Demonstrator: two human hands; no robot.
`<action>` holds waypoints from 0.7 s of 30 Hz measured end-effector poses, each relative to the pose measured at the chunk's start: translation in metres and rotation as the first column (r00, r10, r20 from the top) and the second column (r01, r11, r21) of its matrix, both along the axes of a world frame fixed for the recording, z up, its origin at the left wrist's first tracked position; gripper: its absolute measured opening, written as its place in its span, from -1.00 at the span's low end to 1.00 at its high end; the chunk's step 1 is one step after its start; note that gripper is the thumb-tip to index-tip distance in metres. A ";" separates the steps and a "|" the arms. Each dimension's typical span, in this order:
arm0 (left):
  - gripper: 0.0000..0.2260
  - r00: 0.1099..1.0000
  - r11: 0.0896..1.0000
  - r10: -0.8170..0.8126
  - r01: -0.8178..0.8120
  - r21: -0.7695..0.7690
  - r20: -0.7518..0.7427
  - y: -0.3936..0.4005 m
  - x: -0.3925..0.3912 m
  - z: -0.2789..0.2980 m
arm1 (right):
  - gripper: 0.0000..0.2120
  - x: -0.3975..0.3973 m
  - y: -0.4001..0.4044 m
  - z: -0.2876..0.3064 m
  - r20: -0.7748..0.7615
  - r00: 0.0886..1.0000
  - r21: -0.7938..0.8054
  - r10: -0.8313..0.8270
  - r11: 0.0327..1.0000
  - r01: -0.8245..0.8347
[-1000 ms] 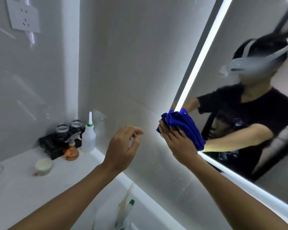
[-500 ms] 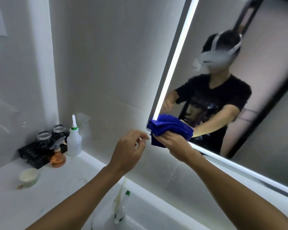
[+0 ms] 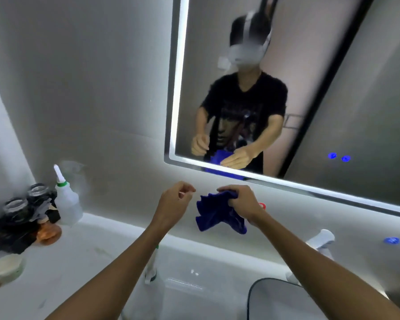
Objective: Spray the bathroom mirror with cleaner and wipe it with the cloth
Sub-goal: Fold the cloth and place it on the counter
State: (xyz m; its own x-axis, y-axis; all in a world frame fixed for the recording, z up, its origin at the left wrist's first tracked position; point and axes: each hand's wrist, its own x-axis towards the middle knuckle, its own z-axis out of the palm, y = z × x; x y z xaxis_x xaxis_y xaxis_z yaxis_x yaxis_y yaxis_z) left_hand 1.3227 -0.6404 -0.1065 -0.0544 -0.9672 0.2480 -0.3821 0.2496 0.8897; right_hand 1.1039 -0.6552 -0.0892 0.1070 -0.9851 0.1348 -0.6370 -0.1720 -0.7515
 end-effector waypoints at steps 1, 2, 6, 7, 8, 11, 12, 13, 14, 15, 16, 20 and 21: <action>-0.89 0.999 0.999 -0.037 0.036 0.033 0.018 0.002 -0.007 -0.004 | -0.54 -0.007 0.011 -0.005 0.077 0.997 0.114 -0.006 0.993 -0.003; -0.82 0.996 0.994 -0.086 0.085 0.068 0.026 0.004 -0.014 -0.009 | -0.54 -0.012 0.022 -0.010 0.157 0.987 0.218 -0.022 0.976 -0.013; -0.35 0.932 0.911 -0.363 0.354 0.212 0.003 0.029 -0.049 -0.034 | -0.53 -0.024 0.056 -0.033 0.312 0.942 0.454 -0.122 0.890 -0.036; -0.27 0.905 0.877 -0.426 0.412 0.246 0.004 0.037 -0.057 -0.042 | -0.55 -0.027 0.063 -0.040 0.324 0.933 0.491 -0.157 0.871 -0.024; -0.20 0.879 0.847 -0.477 0.455 0.275 0.015 0.045 -0.065 -0.050 | -0.57 -0.030 0.069 -0.047 0.339 0.919 0.530 -0.199 0.848 -0.012; -0.01 0.842 0.818 -0.528 0.468 0.334 0.114 0.073 -0.085 -0.067 | -0.61 -0.043 0.088 -0.066 0.371 0.880 0.646 -0.297 0.763 -0.015; 0.03 0.833 0.823 -0.526 0.449 0.348 0.169 0.082 -0.091 -0.072 | -0.60 -0.046 0.095 -0.072 0.372 0.873 0.665 -0.315 0.747 -0.014; 0.05 0.825 0.826 -0.524 0.433 0.361 0.210 0.093 -0.098 -0.076 | -0.60 -0.050 0.101 -0.079 0.371 0.868 0.678 -0.330 0.735 -0.011; 0.03 0.822 0.830 -0.518 0.415 0.373 0.237 0.102 -0.104 -0.082 | -0.61 -0.052 0.107 -0.085 0.371 0.863 0.690 -0.344 0.724 -0.007; -0.03 0.822 0.836 -0.508 0.399 0.377 0.256 0.112 -0.111 -0.088 | -0.64 -0.054 0.113 -0.090 0.372 0.858 0.702 -0.353 0.712 -0.011; -0.12 0.824 0.847 -0.490 0.374 0.379 0.284 0.120 -0.117 -0.094 | -0.67 -0.056 0.119 -0.094 0.374 0.858 0.713 -0.352 0.700 -0.024; -0.29 0.813 0.862 -0.454 0.297 0.410 0.366 0.141 -0.127 -0.114 | -0.71 -0.069 0.136 -0.109 0.361 0.882 0.749 -0.303 0.658 -0.080; -0.32 0.810 0.860 -0.451 0.282 0.425 0.376 0.144 -0.128 -0.120 | -0.70 -0.073 0.139 -0.113 0.364 0.883 0.755 -0.297 0.649 -0.093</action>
State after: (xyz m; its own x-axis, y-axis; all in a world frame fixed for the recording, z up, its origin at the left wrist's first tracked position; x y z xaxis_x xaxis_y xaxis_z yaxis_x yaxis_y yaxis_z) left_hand 1.1949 -0.4966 -0.2264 -0.4442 -0.8668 -0.2267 -0.6969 0.1752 0.6954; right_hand 1.0314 -0.5158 -0.2027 0.1238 -0.7659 -0.6310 -0.2003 0.6035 -0.7718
